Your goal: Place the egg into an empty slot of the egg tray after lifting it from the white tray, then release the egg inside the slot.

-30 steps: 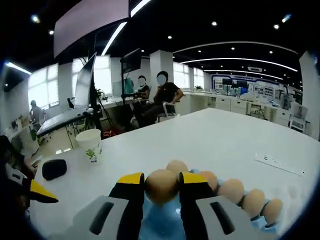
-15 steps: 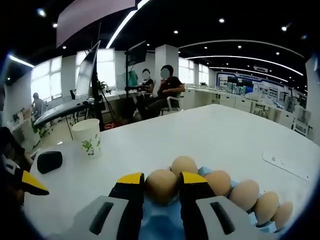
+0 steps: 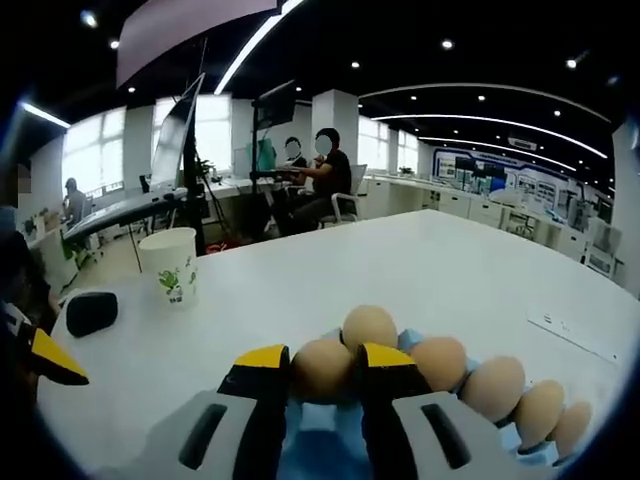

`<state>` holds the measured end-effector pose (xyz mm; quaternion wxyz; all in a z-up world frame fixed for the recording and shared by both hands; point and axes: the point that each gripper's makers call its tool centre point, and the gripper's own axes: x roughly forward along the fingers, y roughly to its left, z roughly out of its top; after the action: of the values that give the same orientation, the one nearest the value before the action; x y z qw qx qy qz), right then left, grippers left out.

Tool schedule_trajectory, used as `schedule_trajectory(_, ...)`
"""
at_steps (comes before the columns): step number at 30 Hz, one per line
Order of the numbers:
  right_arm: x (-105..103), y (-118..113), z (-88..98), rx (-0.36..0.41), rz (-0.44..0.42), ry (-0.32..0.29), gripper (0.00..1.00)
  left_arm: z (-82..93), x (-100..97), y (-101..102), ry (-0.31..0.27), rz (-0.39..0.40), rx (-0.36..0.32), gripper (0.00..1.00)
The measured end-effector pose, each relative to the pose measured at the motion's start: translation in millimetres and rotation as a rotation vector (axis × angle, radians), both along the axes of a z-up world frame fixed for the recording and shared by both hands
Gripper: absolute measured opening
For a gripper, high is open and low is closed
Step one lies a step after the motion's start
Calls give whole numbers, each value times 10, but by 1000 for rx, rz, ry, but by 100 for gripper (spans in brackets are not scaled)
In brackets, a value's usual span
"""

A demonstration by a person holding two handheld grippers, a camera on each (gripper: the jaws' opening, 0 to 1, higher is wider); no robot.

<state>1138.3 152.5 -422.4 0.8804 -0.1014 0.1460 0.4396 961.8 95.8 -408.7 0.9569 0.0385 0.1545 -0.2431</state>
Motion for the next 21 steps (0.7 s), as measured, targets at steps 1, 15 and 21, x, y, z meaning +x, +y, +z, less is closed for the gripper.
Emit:
schedule_trajectory(1,-16,-11,19,14,0,-2,31,0,0,-7,0,-2,2,100)
schedule_trajectory(15,-124,-324,311,89,-42,-48,50,54,-8,-61,-19,-6,0,100)
schedule_trajectory(21,-137,-604,355,89,-84,-42,58,66,-7,-90,-22,-4,1,100)
